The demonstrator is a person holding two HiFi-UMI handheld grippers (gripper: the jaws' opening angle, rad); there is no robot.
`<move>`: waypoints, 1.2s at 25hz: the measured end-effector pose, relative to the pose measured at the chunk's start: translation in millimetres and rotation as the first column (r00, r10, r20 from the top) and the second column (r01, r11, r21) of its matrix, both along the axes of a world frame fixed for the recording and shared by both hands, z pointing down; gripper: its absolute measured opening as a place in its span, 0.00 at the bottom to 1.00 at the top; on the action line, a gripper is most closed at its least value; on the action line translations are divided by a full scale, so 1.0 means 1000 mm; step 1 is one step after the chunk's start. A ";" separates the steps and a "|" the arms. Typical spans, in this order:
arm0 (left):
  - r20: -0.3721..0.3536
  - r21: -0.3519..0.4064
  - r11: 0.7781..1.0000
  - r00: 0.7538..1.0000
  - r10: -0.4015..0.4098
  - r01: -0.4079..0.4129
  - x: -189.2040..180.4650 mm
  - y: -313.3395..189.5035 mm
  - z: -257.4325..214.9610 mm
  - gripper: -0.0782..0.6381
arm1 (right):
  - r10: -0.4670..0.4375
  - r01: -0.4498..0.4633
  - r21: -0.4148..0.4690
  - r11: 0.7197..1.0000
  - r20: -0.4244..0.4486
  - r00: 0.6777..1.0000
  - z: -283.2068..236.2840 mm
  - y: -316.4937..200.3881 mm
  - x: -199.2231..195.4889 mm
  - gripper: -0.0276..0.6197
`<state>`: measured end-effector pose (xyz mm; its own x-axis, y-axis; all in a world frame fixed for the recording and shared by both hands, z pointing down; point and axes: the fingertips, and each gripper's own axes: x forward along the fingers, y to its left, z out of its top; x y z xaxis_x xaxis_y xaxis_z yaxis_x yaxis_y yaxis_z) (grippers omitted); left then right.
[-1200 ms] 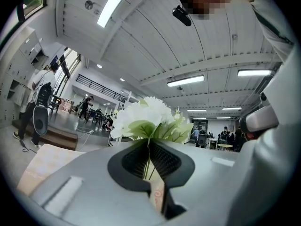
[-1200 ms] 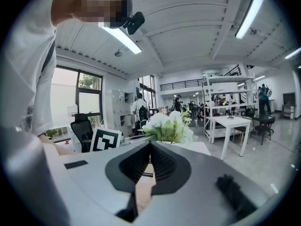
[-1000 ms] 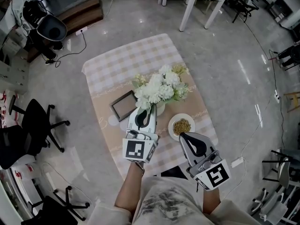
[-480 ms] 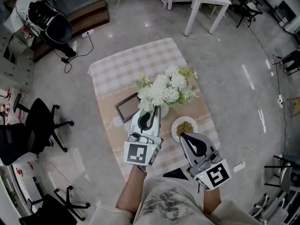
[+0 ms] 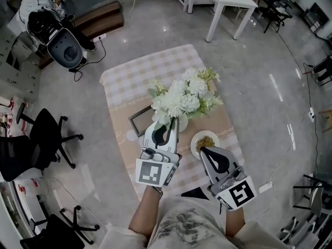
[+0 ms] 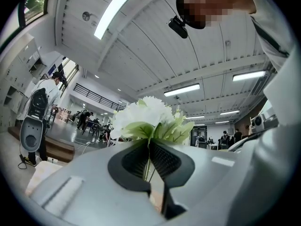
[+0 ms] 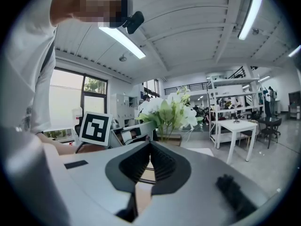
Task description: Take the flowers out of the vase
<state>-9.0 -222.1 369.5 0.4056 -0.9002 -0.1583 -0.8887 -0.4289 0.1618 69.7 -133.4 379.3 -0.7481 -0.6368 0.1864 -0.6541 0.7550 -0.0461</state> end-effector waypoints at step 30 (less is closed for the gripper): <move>-0.068 0.137 0.990 0.997 0.028 -0.018 0.003 0.001 -0.050 0.13 | 0.012 -0.012 0.007 1.000 -0.001 1.000 0.001 0.001 0.009 0.07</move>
